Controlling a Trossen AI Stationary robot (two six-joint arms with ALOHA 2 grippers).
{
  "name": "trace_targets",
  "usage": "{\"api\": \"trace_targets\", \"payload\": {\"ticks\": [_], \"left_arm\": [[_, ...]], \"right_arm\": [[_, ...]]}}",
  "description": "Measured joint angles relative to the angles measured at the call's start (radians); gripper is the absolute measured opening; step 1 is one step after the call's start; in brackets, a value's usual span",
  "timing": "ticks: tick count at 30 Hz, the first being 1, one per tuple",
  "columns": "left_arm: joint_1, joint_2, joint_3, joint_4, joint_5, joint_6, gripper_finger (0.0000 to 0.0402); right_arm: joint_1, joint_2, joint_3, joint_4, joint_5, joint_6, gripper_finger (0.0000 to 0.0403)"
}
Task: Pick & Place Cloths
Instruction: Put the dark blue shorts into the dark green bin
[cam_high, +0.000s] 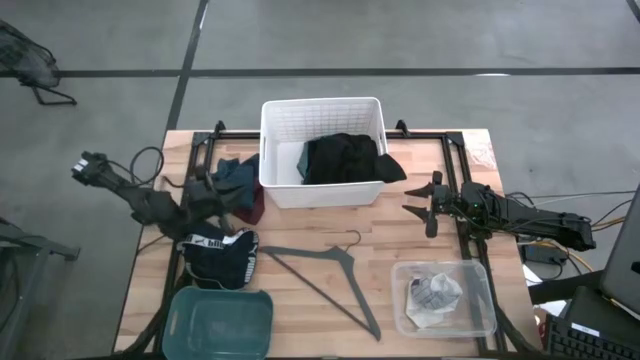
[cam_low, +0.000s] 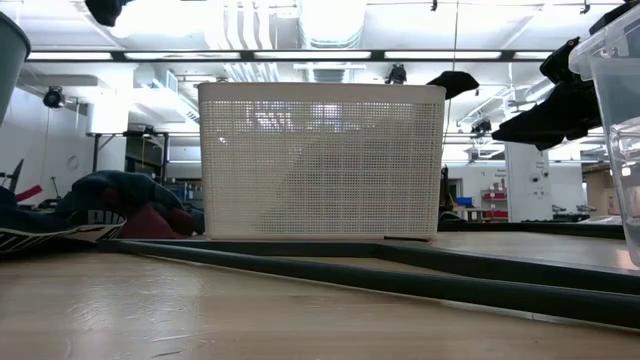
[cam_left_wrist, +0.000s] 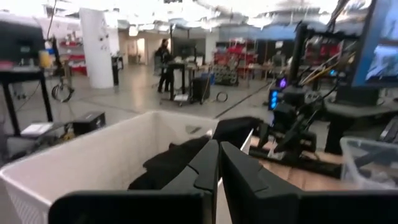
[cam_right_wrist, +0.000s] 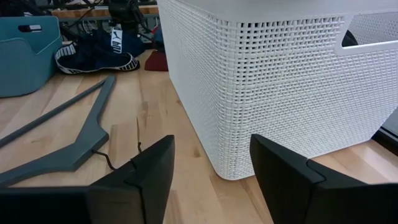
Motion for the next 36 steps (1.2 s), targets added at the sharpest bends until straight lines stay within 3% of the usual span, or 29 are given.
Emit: {"api": "trace_targets", "payload": {"ticks": [10,22,28,32,36], "left_arm": [[0.134,0.102,0.115,-0.323,0.059,-0.268,0.0039],[0.301,0.206,0.221,-0.563,0.195,-0.421,0.0175],[0.396,0.229,0.232,-0.572,0.283,-0.43,0.0227],[0.442,0.224,0.249,-0.613,0.312,-0.443,0.0236],[0.446,0.206,0.321,-0.725,0.379,-0.325,0.0236]], "right_arm": [[0.0,0.0,0.0,0.0,0.0,0.0,0.0217],[0.0,0.0,0.0,0.0,0.0,0.0,0.0194],[0.0,0.0,0.0,0.0,0.0,0.0,0.0178],[0.0,0.0,0.0,0.0,0.0,0.0,0.0167],[0.0,0.0,0.0,0.0,0.0,0.0,0.0155]]}}
